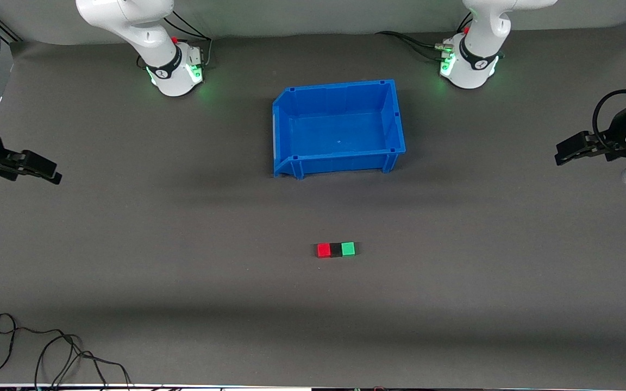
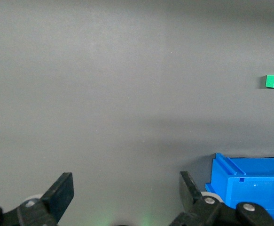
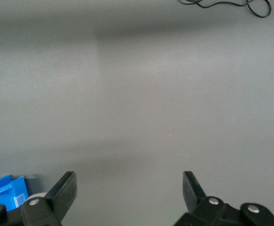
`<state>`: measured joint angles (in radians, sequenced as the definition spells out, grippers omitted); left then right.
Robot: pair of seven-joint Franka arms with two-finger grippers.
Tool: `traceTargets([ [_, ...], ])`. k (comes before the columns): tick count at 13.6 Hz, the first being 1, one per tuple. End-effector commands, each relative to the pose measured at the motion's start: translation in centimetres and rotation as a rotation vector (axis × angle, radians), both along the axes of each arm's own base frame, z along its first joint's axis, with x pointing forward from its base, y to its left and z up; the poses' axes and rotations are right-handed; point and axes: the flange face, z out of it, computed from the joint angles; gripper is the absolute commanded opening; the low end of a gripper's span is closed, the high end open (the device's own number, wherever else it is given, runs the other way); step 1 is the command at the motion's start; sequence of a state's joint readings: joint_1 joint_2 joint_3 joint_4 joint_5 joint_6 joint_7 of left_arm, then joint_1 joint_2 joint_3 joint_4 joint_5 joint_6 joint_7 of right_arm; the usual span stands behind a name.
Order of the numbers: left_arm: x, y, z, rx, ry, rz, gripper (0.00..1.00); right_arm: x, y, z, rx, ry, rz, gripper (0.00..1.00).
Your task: Attach green and red cubes to black cube
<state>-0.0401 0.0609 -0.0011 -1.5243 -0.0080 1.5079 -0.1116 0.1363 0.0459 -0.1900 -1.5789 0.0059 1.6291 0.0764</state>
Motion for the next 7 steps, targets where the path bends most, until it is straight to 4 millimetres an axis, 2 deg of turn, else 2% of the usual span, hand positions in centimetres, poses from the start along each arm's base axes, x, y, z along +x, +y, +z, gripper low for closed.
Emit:
traceTargets([
  [1,0.35,0.06,0.26,0.016,0.006,-0.017,1.00,0.24,0.42,0.17,-0.019,0.007,0.025,1.00],
  [5,0.12,0.67,0.04,0.050,0.020,-0.044,1.00,-0.12,0.77,-0.12,-0.017,0.040,0.032,1.00],
  [7,0.16,1.01,-0.50,0.051,0.032,-0.037,1.00,-0.37,0.09,0.05,-0.010,0.039,0.023,1.00],
])
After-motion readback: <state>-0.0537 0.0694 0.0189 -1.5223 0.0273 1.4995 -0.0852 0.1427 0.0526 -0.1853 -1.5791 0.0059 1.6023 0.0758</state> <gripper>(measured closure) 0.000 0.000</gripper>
